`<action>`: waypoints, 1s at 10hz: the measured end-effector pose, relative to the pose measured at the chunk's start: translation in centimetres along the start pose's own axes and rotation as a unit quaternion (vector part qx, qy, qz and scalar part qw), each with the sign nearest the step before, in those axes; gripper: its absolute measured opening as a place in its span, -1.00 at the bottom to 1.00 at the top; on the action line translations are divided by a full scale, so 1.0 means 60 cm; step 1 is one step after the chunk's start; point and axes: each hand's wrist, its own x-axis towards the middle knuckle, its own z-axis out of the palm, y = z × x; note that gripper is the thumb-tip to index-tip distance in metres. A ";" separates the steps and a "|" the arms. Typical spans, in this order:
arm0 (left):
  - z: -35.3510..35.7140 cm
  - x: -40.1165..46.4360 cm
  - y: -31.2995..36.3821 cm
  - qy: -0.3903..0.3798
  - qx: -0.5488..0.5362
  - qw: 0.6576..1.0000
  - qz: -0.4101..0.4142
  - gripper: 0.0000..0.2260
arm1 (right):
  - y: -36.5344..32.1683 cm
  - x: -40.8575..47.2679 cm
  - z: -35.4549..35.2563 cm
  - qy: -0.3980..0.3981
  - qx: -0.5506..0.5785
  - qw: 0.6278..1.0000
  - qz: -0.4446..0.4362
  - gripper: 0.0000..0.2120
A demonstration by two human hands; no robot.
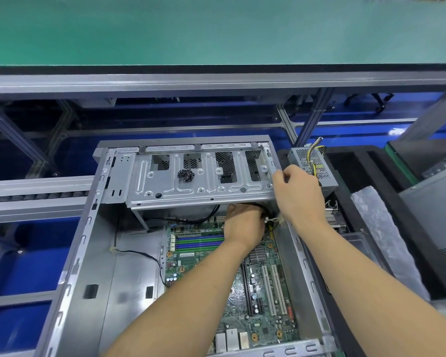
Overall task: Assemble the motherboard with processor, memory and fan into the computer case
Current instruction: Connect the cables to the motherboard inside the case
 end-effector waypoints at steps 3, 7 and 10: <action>-0.004 0.003 0.002 -0.009 -0.041 0.999 -0.020 -0.82 | -0.001 -0.001 -0.002 -0.002 0.006 1.000 0.005 -0.71; -0.007 -0.006 0.008 -0.001 -0.048 0.999 -0.015 -0.81 | -0.005 -0.003 -0.005 -0.005 0.014 1.000 0.007 -0.71; -0.006 -0.007 0.008 0.004 -0.041 0.999 -0.010 -0.85 | -0.006 -0.004 -0.006 -0.008 0.015 1.000 0.009 -0.72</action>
